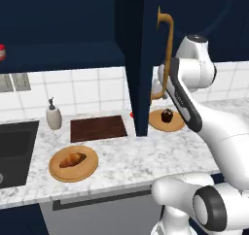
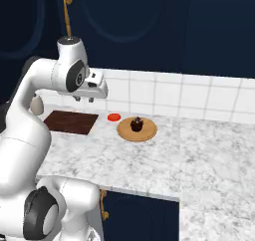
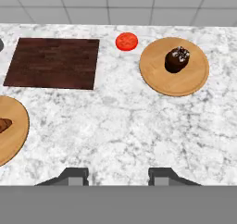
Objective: From the different types of pastries on the counter, select a croissant and place it on the cutting board. Then retrieve a jar of jam from the cabinet and place it alongside the croissant on the cutting board.
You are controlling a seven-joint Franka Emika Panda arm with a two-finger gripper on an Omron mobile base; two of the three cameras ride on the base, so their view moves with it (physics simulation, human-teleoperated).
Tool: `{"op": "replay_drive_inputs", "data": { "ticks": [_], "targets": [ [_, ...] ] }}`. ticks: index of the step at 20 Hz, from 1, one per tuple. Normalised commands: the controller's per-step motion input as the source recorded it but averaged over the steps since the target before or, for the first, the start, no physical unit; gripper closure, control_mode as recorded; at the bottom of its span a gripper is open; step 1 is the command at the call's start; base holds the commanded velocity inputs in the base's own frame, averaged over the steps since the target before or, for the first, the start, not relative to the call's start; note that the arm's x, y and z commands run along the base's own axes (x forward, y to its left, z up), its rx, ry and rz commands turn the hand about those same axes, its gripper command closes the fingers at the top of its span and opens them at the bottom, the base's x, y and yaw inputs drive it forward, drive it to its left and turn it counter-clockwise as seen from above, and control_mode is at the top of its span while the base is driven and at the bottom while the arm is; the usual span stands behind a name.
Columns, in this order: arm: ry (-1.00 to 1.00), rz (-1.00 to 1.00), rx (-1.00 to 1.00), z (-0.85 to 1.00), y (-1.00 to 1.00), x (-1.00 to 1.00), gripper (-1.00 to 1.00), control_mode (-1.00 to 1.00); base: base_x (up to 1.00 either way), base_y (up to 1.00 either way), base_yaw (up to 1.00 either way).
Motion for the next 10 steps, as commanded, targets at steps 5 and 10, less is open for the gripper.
{"op": "replay_drive_inputs", "data": {
  "ticks": [5, 10],
  "targets": [
    [0.0, 0.0, 0.0, 0.0, 0.0, 0.0, -1.0, 1.0, -0.7, -0.13, 0.0],
    [0.0, 0.0, 0.0, 0.0, 0.0, 0.0, -1.0, 1.0, -1.0, -0.04, 0.02]
  ]
}}
